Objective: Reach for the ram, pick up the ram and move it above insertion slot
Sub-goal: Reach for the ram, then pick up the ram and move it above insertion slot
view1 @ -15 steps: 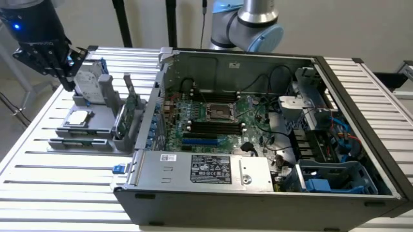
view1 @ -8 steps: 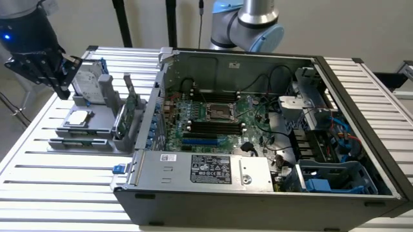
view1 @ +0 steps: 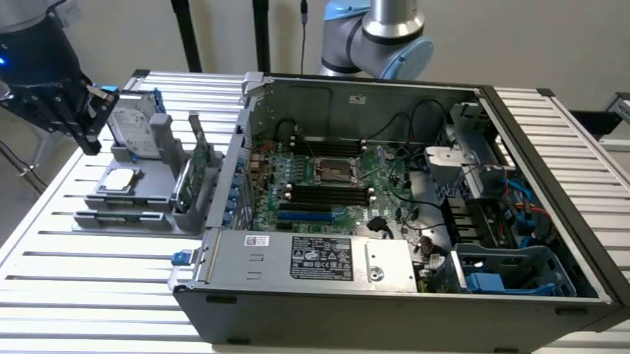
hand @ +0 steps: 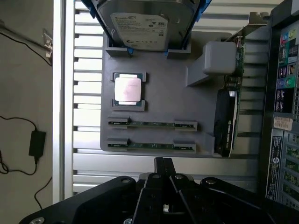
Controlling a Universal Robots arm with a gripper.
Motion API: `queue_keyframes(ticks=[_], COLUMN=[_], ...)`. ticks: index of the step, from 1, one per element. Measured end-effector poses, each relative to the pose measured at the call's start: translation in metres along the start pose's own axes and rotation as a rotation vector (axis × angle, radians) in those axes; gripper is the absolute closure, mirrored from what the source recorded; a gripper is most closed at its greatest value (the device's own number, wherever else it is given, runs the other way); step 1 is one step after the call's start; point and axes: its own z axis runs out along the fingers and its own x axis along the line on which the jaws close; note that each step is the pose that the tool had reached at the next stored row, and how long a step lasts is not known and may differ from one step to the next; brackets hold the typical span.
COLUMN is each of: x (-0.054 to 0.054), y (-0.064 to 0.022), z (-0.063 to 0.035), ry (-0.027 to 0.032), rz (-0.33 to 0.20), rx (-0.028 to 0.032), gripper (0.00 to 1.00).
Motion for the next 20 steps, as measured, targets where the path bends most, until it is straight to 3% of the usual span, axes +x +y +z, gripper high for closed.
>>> queue_keyframes(ticks=[20], x=[0.0001], y=[0.0], z=[-0.0001], ry=[0.0004], rz=[-0.006], rx=[0.0001], gripper=[0.89])
